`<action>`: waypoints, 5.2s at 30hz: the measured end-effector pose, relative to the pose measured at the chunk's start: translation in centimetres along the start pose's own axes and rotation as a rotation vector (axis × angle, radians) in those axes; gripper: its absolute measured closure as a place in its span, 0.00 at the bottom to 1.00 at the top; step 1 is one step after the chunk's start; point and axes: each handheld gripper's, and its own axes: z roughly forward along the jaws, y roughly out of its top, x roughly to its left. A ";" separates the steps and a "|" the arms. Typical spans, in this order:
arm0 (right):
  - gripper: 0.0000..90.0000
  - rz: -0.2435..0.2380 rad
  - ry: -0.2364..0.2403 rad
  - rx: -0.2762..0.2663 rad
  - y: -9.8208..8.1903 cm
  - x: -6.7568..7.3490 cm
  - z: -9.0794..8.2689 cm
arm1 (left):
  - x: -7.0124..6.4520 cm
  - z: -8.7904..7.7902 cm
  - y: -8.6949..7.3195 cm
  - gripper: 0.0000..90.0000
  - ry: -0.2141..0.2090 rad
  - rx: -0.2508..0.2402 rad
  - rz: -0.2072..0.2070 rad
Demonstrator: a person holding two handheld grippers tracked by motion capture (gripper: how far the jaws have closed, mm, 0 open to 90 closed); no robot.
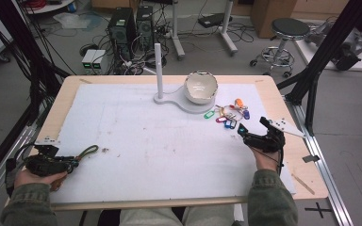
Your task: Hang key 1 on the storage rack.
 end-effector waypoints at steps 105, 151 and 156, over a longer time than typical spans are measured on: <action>0.01 0.011 -0.064 -0.031 -0.3 0.5 -1.1 | -2.5 -0.2 19.6 0.80 -0.116 -0.196 -0.150; 0.01 0.001 -0.046 -0.019 -0.5 0.4 -1.2 | -3.7 6.6 26.7 0.80 -0.182 -0.231 -0.243; 0.01 0.006 -0.042 -0.015 -0.5 0.4 -1.2 | -3.5 7.5 26.8 0.80 -0.188 -0.225 -0.277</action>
